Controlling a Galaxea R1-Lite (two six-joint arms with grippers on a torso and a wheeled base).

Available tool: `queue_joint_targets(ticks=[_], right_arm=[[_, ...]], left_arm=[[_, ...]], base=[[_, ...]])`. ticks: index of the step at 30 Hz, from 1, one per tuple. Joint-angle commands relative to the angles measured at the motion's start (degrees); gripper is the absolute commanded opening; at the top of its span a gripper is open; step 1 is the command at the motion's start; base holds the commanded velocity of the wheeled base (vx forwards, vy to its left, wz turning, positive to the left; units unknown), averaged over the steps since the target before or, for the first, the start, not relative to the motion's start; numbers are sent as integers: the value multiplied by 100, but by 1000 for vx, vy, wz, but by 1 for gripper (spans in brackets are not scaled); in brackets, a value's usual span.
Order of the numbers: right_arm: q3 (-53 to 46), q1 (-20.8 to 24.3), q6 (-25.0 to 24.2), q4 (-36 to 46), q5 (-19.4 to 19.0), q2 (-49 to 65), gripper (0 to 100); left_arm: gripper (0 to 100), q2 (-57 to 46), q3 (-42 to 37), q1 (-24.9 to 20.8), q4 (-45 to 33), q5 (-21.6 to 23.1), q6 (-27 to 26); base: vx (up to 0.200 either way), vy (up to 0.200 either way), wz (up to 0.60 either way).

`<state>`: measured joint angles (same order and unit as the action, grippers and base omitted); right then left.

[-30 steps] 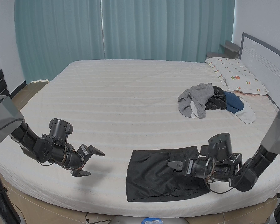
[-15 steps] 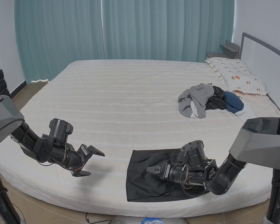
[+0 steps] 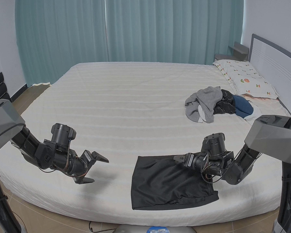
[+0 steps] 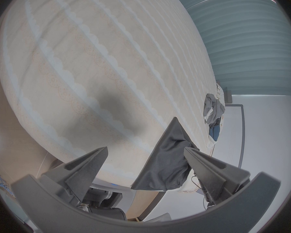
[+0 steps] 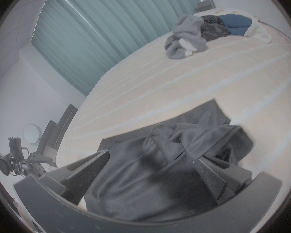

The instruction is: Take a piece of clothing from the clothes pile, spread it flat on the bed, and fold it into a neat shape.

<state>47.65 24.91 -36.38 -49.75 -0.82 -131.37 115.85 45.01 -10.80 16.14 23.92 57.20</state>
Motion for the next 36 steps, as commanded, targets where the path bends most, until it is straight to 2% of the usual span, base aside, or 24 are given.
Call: queue_joint_targets(ticks=[1,9,18,22,33,36], right_arm=[[86,-346,87,-8,11,138,100],[324,-882,69,-8,-24,15,100],[-81,-891,-397,-255,-235,243,100],[-300,-900,-397,-624,-358,146,100],[-327,-900,-388,-659,-402,138,100],[-336,-900,-414,-659,-498,173,100]], left_arm=[[100,8,-1,-1,3,8,2],[100,8,-1,-1,3,8,11],[100,43,87,-1,-6,-1,81],[100,43,122,-10,3,-1,151],[100,61,184,-98,-6,-19,178],[100,131,289,-168,-6,-230,195]], base=[[0,0,0],[0,0,0],[0,0,0],[0,-200,0],[0,-200,0],[0,-200,0]])
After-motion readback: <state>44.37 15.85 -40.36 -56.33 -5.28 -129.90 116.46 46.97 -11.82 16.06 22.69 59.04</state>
